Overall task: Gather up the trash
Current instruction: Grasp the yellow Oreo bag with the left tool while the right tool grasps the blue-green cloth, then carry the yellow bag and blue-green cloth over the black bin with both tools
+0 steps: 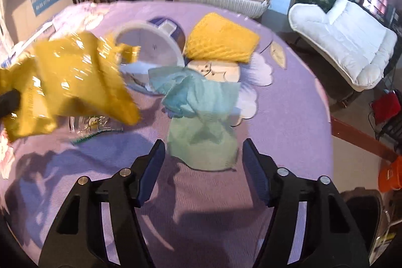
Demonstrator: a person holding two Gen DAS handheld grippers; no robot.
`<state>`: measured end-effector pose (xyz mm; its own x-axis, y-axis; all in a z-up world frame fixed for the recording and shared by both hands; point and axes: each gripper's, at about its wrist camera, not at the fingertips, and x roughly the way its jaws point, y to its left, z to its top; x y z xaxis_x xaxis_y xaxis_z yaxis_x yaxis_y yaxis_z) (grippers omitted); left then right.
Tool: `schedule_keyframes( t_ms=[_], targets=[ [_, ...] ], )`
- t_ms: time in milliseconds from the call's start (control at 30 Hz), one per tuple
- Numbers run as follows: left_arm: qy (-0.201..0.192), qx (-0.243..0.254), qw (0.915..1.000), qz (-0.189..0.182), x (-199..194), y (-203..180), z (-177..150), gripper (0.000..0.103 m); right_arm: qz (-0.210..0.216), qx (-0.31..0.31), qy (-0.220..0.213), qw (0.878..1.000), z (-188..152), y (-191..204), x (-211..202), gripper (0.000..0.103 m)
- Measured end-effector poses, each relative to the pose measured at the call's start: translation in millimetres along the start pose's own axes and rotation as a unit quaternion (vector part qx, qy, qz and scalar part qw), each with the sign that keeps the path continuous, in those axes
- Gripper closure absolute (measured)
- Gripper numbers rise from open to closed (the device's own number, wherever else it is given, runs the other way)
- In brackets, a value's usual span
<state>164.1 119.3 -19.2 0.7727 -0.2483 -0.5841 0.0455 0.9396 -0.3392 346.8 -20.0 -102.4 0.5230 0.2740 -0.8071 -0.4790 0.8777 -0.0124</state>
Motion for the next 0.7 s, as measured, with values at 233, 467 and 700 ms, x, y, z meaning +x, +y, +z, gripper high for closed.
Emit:
schedule_keyframes(
  t_ms=[233, 467, 700],
  targets=[
    [-0.01, 0.0, 0.9999, 0.014, -13, 5, -9, 0.098, 0.011, 0.021, 0.02, 1.0, 5, -5, 15, 0.093],
    [-0.015, -0.013, 0.9998, -0.004, -27, -1, -26, 0.098, 0.033, 0.071, -0.02, 0.997, -19, -18, -24, 0.096],
    [-0.021, 0.005, 0.9995, -0.023, -31, -32, -39, 0.098, 0.024, 0.097, -0.065, 0.993, -55, -25, -83, 0.096]
  ],
)
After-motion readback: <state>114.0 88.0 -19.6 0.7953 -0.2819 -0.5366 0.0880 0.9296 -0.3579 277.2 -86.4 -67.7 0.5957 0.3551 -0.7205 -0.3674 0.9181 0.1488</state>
